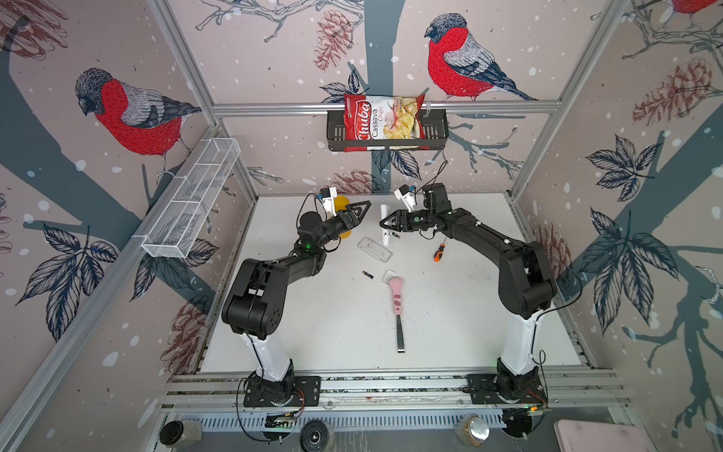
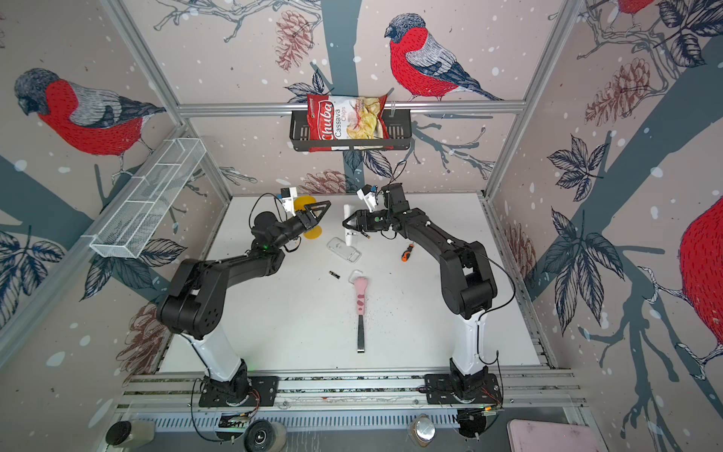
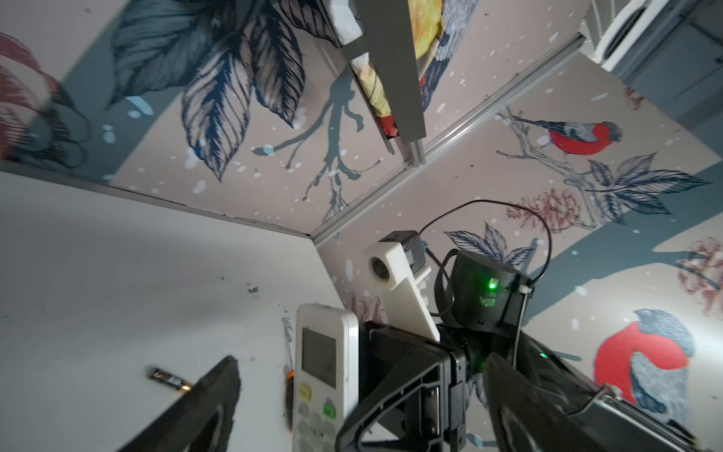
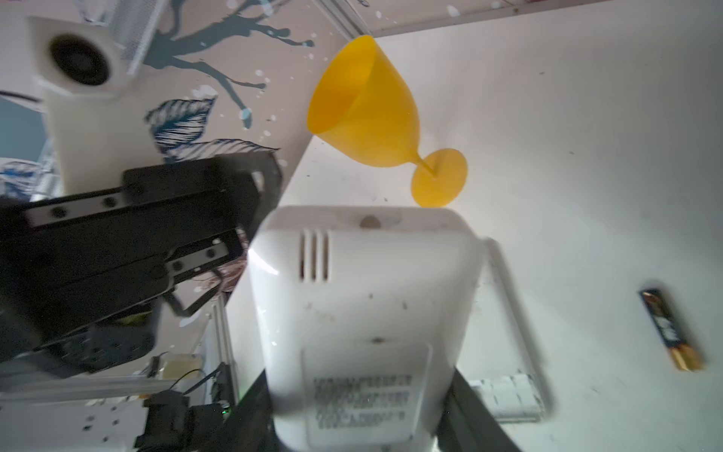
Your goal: Unload the batteries from the remote control
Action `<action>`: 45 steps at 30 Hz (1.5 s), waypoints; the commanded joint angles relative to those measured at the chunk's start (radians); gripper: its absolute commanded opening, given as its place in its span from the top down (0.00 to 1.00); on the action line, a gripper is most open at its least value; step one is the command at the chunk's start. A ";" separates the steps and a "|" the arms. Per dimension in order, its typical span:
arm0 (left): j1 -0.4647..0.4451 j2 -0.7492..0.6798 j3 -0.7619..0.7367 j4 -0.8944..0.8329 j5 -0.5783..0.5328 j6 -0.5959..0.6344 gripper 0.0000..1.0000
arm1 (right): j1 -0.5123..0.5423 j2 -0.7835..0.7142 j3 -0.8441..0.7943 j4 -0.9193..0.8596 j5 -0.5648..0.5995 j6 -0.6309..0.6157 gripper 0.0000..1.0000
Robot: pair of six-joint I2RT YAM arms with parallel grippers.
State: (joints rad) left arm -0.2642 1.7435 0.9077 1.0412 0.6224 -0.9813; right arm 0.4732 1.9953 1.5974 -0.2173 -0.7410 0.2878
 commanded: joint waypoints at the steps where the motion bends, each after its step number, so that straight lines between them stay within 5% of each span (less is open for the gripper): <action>1: -0.015 -0.080 -0.075 -0.105 -0.104 0.136 0.04 | 0.021 0.033 0.053 -0.229 0.195 -0.123 0.72; 7: -0.076 -0.222 -0.200 -0.189 -0.212 0.261 0.04 | 0.070 0.099 0.131 -0.409 0.464 -0.201 0.72; 16: -0.124 -0.397 -0.326 -0.335 -0.290 0.360 0.04 | 0.094 0.103 0.065 -0.447 0.663 -0.291 0.72; 27: -0.130 -0.545 -0.406 -0.484 -0.352 0.411 0.04 | 0.104 0.051 -0.020 -0.416 0.699 -0.368 0.72; 45: -0.129 -0.521 -0.354 -0.552 -0.295 0.347 0.04 | 0.119 0.084 -0.019 -0.491 0.767 -0.465 0.59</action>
State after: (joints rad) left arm -0.3935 1.2282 0.5556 0.4957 0.3149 -0.6296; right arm 0.5980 2.0689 1.5669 -0.6697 0.0158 -0.1589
